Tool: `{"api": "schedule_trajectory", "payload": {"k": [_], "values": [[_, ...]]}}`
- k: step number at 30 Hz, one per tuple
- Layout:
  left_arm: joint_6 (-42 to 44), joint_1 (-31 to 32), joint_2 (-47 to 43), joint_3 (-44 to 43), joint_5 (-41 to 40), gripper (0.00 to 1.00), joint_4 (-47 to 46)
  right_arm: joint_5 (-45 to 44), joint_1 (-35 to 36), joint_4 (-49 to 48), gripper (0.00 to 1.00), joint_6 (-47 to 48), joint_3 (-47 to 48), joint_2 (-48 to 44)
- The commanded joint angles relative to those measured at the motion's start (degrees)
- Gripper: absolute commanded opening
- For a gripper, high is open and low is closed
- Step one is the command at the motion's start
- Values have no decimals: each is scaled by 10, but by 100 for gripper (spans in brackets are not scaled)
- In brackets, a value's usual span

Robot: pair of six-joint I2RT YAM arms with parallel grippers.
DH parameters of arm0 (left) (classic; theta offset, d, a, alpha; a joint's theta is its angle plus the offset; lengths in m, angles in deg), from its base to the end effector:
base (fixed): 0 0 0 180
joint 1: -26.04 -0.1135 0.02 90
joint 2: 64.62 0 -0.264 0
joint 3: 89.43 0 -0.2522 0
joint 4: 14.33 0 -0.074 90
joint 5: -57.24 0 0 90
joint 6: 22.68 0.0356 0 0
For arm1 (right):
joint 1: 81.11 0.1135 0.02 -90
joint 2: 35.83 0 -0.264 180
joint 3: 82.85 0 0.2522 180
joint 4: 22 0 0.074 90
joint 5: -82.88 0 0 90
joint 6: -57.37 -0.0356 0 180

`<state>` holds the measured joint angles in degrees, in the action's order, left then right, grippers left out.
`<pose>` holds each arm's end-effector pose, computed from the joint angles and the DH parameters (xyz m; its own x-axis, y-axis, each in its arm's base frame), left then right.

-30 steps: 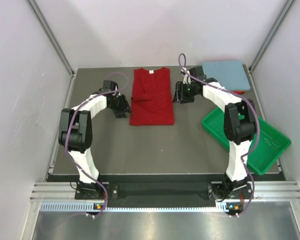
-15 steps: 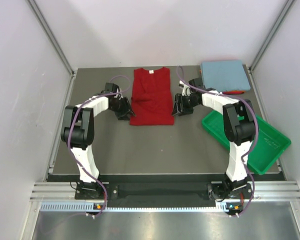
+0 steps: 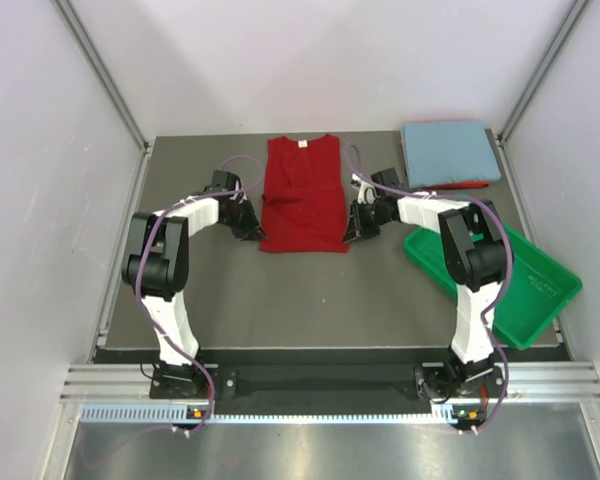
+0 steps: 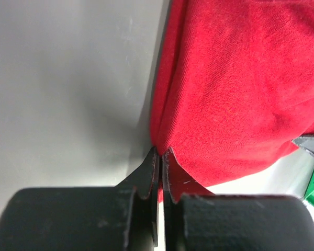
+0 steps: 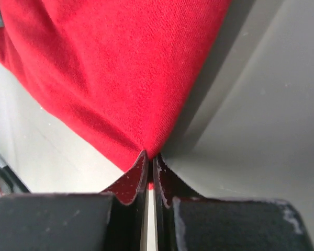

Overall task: Fold and stack the t-shirts
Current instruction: Fold the tshirt

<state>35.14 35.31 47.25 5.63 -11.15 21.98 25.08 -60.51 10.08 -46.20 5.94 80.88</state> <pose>0.3842 -0.0760 0.1487 -0.9128 -0.3527 -0.2060 -0.2041 0.8306 -0.5181 0.3804 0.1633 0.1411 -0.9164 -0.1323 -0.3778 -0.3416 0.7503 0.5659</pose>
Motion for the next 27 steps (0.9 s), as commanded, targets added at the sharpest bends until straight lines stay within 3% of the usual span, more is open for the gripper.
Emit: {"api": "schedule_trajectory", "payload": {"k": [1, 7, 11, 13, 14, 15, 17, 21, 27], "values": [[-20, 24, -21, 52, -57, 0, 15, -39, 8, 18, 0, 20, -36, -49], [-56, 50, -107, 130, -84, 0, 20, -62, 15, 13, 1, 13, -122, -114], [-67, 69, -153, 141, -119, 14, 44, -75, 15, 6, 9, 14, -148, -135], [-67, 71, -160, 138, -132, 23, 67, -84, 15, 9, 20, 12, -150, -145], [-63, 71, -164, 132, -157, 35, 79, -86, 15, 13, 26, 10, -149, -148], [-48, 71, -167, 116, -168, 40, 86, -92, 15, 15, 34, 7, -146, -154], [-35, 72, -184, 101, -204, 44, 95, -96, 15, 29, 40, 6, -142, -161], [-15, 74, -205, 72, -150, 42, 56, -130, 15, 52, 42, 1, -128, -176], [-24, 76, -137, 42, -76, 32, 7, -152, 13, 65, 43, -4, -104, -190]]}}
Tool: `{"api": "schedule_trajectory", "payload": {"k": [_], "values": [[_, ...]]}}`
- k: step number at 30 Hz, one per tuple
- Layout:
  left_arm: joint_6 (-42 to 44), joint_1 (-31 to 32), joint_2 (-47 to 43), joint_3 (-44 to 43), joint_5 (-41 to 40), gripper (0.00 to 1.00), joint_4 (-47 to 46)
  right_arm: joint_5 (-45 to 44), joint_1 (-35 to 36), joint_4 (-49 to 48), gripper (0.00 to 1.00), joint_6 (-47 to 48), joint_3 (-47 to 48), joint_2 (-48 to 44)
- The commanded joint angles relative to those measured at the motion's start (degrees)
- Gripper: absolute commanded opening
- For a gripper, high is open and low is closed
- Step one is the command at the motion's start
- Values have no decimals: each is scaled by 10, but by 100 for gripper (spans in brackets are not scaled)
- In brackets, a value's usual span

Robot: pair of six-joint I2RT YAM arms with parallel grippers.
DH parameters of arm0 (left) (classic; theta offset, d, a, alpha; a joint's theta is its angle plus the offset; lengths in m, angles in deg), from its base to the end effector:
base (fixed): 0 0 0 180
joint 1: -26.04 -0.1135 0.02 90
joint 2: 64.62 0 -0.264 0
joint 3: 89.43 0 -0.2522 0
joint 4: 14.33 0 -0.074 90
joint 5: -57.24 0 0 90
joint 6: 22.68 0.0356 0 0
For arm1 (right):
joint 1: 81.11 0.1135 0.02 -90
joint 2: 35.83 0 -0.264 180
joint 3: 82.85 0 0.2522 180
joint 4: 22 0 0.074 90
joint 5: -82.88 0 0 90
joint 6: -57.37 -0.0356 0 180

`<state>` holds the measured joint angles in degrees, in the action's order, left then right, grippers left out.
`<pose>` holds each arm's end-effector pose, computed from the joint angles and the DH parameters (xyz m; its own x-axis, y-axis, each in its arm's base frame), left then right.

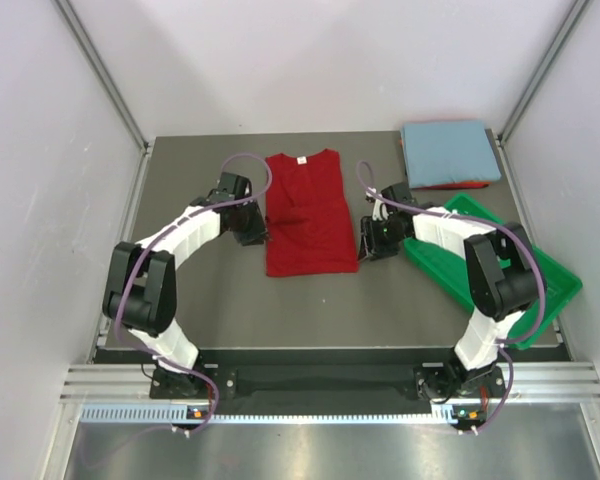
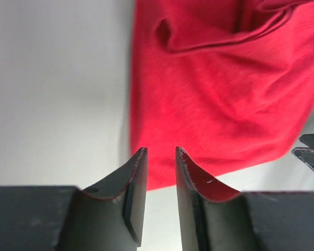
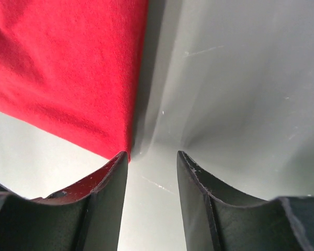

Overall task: Fold and stack the t-shirts
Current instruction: Fold the tshirt

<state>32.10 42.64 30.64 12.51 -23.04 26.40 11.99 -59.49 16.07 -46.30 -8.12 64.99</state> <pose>0.3270 -0.1038 0.2094 -0.8754 -0.3322 -0.3512 -0.1681 0.8904 -0.4231 0.3146 0.1372 0.1650 -0.9266 -0.1270 -0.3539 -0.2694 0.8808 0.3893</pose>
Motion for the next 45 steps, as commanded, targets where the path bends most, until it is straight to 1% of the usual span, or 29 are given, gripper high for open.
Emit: {"api": "schedule_trajectory", "payload": {"k": [1, 5, 7, 8, 10, 11, 13, 14, 17, 18, 19, 21, 25, 27, 28, 30, 33, 37, 40, 42, 45], "values": [[4, 5, 47, -33, 50, 31, -40, -21, 1, 7, 43, -6, 42, -30], [0, 9, 89, -61, 44, 32, -53, -22, -1, 8, 43, -9, 72, -23], [3, 9, 119, -93, 28, 31, -49, -17, -3, 8, 44, -7, 101, -9], [3, 9, 132, -125, 20, 32, -44, -15, -4, 9, 45, -5, 114, -3], [11, 7, 166, -160, 8, 32, -33, -6, -10, 4, 45, 1, 155, 21], [16, 6, 179, -196, -8, 33, -31, 0, -14, 2, 45, 7, 170, 31], [20, 1, 214, -234, -19, 34, -18, 14, -19, 1, 45, 11, 215, 61], [20, -2, 226, -271, -23, 34, -4, 21, -24, -2, 45, 19, 227, 70], [25, -11, 269, -327, -62, 34, 34, 49, -38, -21, 46, 42, 270, 109], [26, -18, 279, -339, -72, 36, 44, 60, -41, -20, 47, 44, 297, 135], [29, -21, 293, -347, -72, 36, 50, 69, -44, -15, 47, 48, 312, 149], [40, -27, 295, -348, -68, 38, 49, 93, -51, 0, 47, 58, 351, 181], [67, -30, 268, -327, -66, 41, 44, 113, -58, 7, 49, 79, 381, 212], [78, -31, 243, -294, -55, 42, 19, 128, -60, 13, 49, 99, 393, 228], [82, -31, 237, -283, -30, 42, 6, 131, -60, 14, 49, 109, 397, 234], [91, -31, 230, -262, -16, 43, -9, 137, -60, 17, 49, 116, 403, 244], [105, -32, 243, -266, 11, 43, -15, 144, -61, 12, 50, 118, 407, 257], [110, -31, 256, -271, 20, 43, -27, 148, -64, 13, 47, 122, 412, 272], [111, -32, 263, -278, 17, 41, -22, 156, -66, 8, 45, 123, 413, 280], [111, -32, 262, -285, -4, 42, -10, 163, -67, 5, 42, 124, 414, 285], [112, -32, 242, -279, -36, 49, -17, 171, -66, -1, 39, 125, 417, 291]]}}
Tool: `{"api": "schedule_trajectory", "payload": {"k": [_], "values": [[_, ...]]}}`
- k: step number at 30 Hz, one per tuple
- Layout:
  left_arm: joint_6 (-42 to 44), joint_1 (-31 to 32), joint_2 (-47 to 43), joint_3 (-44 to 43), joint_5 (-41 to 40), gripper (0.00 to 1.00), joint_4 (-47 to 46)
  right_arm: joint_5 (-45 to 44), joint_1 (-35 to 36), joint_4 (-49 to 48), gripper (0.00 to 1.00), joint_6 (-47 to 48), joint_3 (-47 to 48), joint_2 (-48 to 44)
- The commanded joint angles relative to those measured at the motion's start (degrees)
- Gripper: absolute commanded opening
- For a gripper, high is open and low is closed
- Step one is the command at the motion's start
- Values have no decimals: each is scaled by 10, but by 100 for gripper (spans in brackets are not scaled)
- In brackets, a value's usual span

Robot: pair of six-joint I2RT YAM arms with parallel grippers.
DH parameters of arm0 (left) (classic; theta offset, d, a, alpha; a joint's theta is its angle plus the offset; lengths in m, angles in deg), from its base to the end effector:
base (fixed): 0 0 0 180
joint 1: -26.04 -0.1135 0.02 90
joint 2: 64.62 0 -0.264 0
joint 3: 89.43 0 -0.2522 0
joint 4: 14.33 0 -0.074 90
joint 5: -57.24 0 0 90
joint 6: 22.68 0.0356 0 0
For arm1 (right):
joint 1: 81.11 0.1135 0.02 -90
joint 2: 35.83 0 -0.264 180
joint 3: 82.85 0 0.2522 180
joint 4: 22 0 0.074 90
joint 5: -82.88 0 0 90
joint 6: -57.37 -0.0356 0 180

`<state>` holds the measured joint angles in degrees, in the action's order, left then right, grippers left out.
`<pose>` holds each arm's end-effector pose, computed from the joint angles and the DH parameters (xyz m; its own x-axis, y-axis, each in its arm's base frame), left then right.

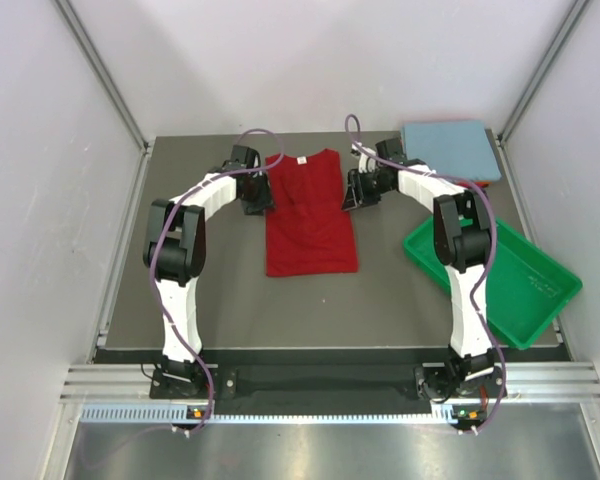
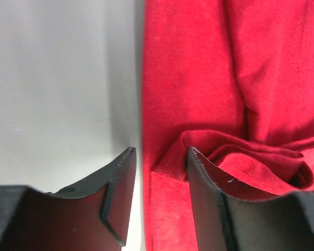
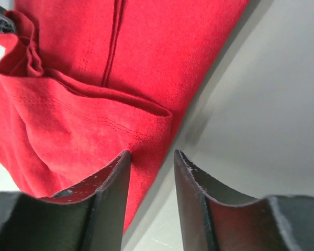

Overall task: Fold and stack the t-shirts
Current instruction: Fold the tshirt

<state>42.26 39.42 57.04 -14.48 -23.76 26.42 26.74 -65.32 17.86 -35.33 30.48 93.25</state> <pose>0.4454 -0.1117 0.1742 -0.8737 -0.2222 -0.4328 -0.0656 0.9353 -0.3478 0.4639 0.1518 0.1645 -0.8181 -0.1907 -0.5425 -0.4908 0.7232 0.4859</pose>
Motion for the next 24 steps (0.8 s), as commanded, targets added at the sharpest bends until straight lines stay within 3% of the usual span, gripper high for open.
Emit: {"api": "schedule_trajectory", "payload": {"k": [1, 6, 10, 13, 24], "values": [[11, -1, -28, -9, -35, 50, -18, 23, -9, -20, 37, 15, 33, 9], [28, -6, -72, 8, -31, 52, -34, 25, -10, -25, 29, 13, 39, 16], [55, -6, -91, 38, 10, 51, -61, 26, -9, -28, 12, 8, 45, 21], [64, -6, -89, 56, 50, 49, -70, 27, -12, -32, 4, -2, 49, 27], [83, -6, -36, 49, 52, 47, -76, 33, -12, -41, 2, -17, 48, 30]]}}
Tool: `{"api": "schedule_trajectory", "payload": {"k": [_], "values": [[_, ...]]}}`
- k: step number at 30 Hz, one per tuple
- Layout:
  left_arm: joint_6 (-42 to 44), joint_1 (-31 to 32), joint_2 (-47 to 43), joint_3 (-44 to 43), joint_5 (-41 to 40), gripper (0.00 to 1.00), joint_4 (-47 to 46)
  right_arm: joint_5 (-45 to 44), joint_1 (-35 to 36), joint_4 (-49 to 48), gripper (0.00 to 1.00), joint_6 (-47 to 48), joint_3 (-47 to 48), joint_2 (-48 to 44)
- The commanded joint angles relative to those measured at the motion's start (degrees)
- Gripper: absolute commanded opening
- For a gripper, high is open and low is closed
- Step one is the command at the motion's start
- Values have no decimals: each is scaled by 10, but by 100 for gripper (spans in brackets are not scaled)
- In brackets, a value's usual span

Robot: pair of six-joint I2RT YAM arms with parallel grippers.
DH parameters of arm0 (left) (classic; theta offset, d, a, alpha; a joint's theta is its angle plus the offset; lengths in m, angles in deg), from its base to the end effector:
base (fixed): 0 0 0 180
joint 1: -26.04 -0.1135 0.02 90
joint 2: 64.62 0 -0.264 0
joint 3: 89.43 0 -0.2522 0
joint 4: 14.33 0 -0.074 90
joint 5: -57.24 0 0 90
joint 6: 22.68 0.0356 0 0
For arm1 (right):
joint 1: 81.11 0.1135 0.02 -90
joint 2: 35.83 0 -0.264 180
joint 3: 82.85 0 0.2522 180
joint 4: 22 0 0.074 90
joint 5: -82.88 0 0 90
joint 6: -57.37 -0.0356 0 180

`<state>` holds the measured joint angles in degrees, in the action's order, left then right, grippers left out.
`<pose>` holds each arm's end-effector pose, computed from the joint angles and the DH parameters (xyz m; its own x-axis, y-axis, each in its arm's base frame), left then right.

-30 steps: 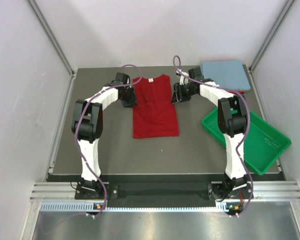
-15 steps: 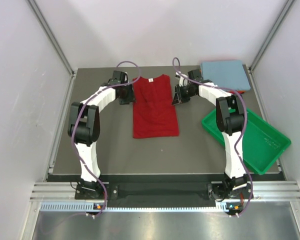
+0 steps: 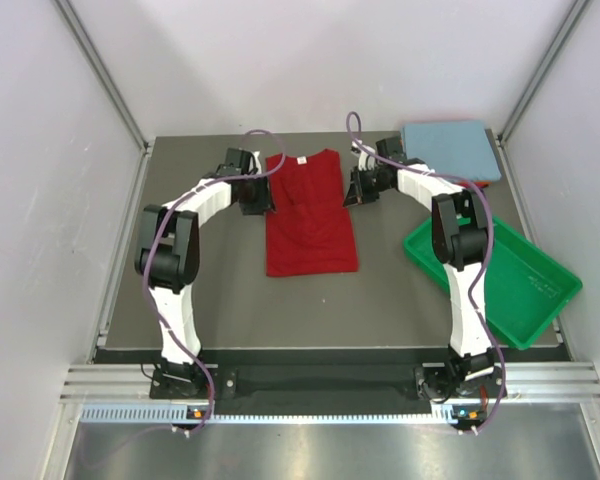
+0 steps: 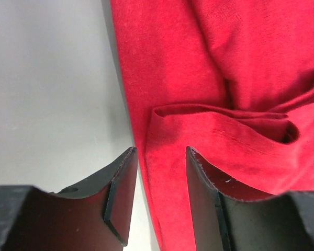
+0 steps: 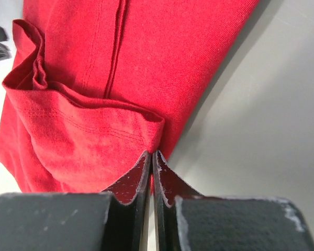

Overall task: Fold and stack the t-shirts
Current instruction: Fold the tshirt

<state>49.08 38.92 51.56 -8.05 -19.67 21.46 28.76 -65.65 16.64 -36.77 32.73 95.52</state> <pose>0.4289 -0.1063 0.1871 -0.8520 -0.1179 -0.5101 0.0866 0.9292 -0.3594 0.4734 0.1526 0.1595 -0.8211 -0.1664 -0.5461 -0.4867 0.7039 0.5174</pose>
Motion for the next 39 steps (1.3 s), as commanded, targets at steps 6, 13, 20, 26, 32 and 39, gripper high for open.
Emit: {"api": "schedule_trajectory", "payload": {"k": [6, 13, 20, 26, 32, 39], "values": [[22, -1, 54, -41, 11, 41, -23, 12, -10, -28, 1, 1, 24, 9], [-12, -12, 69, -52, -13, 0, -13, -4, -16, -29, 0, -11, 26, 16], [-50, -26, 61, -26, -35, 0, -29, -29, -26, -41, 0, -30, 15, 29], [-59, -27, 43, -10, -17, 6, -42, -18, -26, -50, 0, -33, 10, 27], [-69, -27, 28, -25, -35, 12, -22, 14, -27, -83, 0, -50, 0, 12], [-81, -28, 37, -29, -60, 2, -10, 54, -28, -157, 0, -92, -28, 14]]}}
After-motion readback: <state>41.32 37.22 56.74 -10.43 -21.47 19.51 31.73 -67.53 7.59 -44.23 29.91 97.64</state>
